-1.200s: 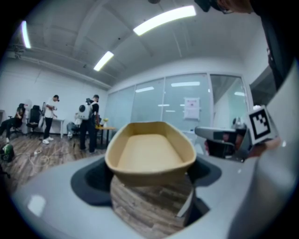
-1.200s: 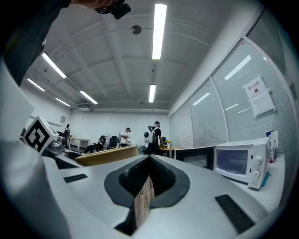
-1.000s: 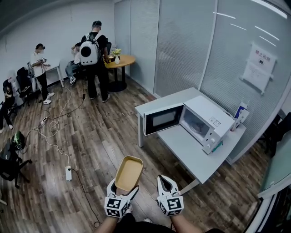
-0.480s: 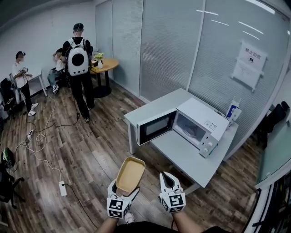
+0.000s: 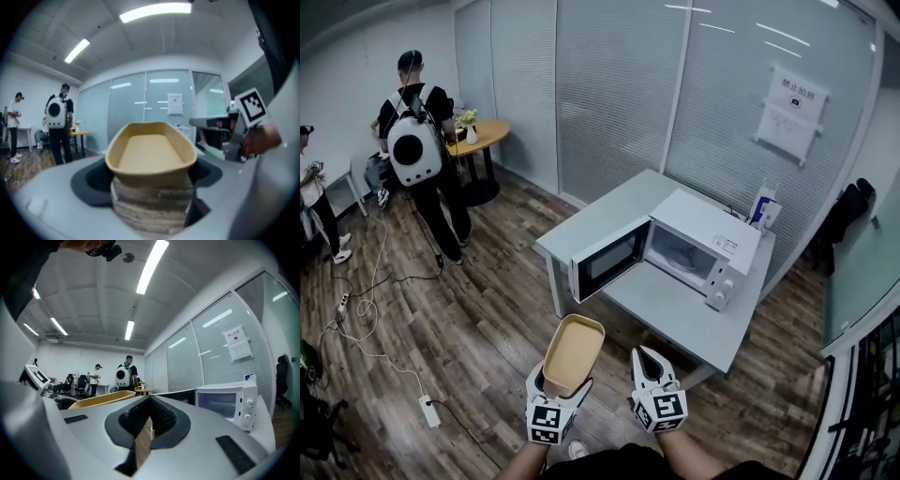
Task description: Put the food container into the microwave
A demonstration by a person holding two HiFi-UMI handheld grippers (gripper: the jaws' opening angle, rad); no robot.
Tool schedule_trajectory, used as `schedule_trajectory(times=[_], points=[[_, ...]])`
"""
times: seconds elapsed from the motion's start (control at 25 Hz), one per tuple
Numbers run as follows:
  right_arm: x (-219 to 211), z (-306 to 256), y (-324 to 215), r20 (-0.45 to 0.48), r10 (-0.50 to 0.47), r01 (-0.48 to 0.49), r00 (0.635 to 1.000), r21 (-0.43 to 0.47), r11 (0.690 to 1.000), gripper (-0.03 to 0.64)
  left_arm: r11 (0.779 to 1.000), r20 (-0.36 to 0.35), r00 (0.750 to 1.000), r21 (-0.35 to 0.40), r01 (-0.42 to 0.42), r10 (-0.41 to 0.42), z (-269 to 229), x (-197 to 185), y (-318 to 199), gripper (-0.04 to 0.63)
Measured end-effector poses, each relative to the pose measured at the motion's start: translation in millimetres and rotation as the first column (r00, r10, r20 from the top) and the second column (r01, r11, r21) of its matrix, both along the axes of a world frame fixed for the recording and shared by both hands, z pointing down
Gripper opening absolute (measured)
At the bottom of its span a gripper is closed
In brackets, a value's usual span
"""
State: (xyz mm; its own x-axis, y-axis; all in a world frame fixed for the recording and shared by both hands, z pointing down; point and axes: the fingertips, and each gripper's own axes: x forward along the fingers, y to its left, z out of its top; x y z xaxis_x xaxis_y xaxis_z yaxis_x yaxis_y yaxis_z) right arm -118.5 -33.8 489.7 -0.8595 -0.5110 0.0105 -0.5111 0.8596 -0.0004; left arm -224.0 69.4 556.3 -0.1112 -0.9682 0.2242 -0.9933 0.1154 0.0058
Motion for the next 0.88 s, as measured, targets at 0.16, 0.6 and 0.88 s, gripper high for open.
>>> schedule_trajectory(times=[0.16,0.6,0.88], points=[[11,7,-12,-0.027,0.051,-0.051,0.998,-0.001,0.999,0.008,0.999,0.010,0.999,0.015,-0.049,0.049,-5,-2,-18,0.486],[23,10,-92,-0.036,0.091,-0.093,0.995,-0.039,0.995,0.008,0.996,0.020,0.998,0.052,-0.069,0.068,-23,-11,-111,0.486],[19,0,-158,-0.025,0.103,-0.104,0.994,-0.025,0.994,0.008,0.992,0.036,0.993,0.063,-0.112,0.110,-38,-8,-186,0.486]])
